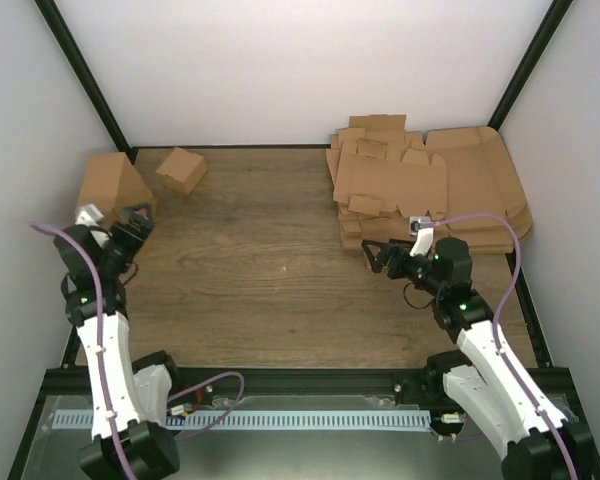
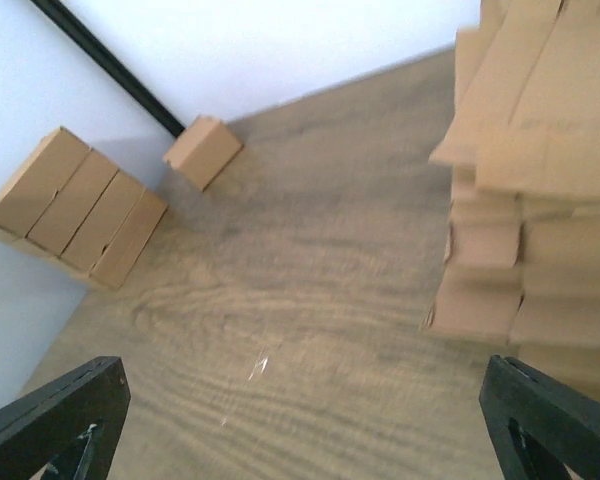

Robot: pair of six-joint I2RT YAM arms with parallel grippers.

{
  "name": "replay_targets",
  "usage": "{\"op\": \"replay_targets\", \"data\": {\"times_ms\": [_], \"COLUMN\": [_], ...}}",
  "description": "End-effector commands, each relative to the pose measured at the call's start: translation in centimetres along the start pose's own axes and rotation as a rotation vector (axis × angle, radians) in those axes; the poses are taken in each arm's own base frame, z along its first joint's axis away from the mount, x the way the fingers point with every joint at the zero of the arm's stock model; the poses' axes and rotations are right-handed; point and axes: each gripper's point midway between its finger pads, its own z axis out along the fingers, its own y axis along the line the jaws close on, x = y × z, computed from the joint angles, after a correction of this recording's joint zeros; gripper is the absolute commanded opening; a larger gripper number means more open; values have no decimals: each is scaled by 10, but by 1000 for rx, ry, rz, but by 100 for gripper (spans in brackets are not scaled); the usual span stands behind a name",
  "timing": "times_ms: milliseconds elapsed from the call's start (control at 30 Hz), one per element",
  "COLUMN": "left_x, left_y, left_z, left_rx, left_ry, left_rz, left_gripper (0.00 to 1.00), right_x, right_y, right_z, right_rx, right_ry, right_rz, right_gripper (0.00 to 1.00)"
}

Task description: Fold the paper box

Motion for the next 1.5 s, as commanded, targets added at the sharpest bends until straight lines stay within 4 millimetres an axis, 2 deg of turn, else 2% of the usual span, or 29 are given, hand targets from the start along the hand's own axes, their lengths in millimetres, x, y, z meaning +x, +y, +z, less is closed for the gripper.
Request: {"op": "replay_targets", "data": {"times_ms": [0, 67, 233, 367, 467, 600, 800, 900, 1033, 1167, 1400, 1433, 1467], "left_x": [54, 74, 122, 146, 153, 144, 107, 96, 77, 84, 86, 84, 88], "left_y": [6, 12, 8, 8, 7, 6, 7, 14, 34, 41, 49, 46, 53], "left_z": [11, 18, 31, 36, 36, 38, 37, 35, 40, 52, 47, 46, 46], "left_rx": [48, 32, 90, 126, 120, 92, 6, -1, -61, -101, -93, -82, -87], "left_ry": [135, 164, 200, 165, 109, -13, -226, -312, -353, -287, -330, -350, -351], "left_rz": [161, 201, 309, 415, 511, 660, 770, 815, 771, 810, 838, 838, 845], "left_gripper": [100, 100, 100, 100, 100, 100, 100, 100, 100, 100, 100, 100, 100], "right_x": [-31, -29, -22, -20, -23, -40, -61, -64, -53, -48, -36, -37, -38], "right_y": [-7, -12, -17, -23, -28, -37, -52, -61, -75, -87, -103, -108, -108], "right_z": [-15, -16, -16, -16, -16, -27, -38, -41, -37, -24, -37, -36, -31], "right_rx": [71, 88, 101, 125, 154, 222, 331, 396, 429, 463, 517, 543, 540], "right_ry": [-202, -221, -233, -243, -262, -396, -530, -569, -591, -530, -636, -636, -616], "right_rz": [-162, -194, -278, -326, -330, -339, -347, -407, -450, -463, -469, -465, -489], "right_gripper": [100, 100, 100, 100, 100, 100, 100, 100, 100, 100, 100, 100, 100]}}
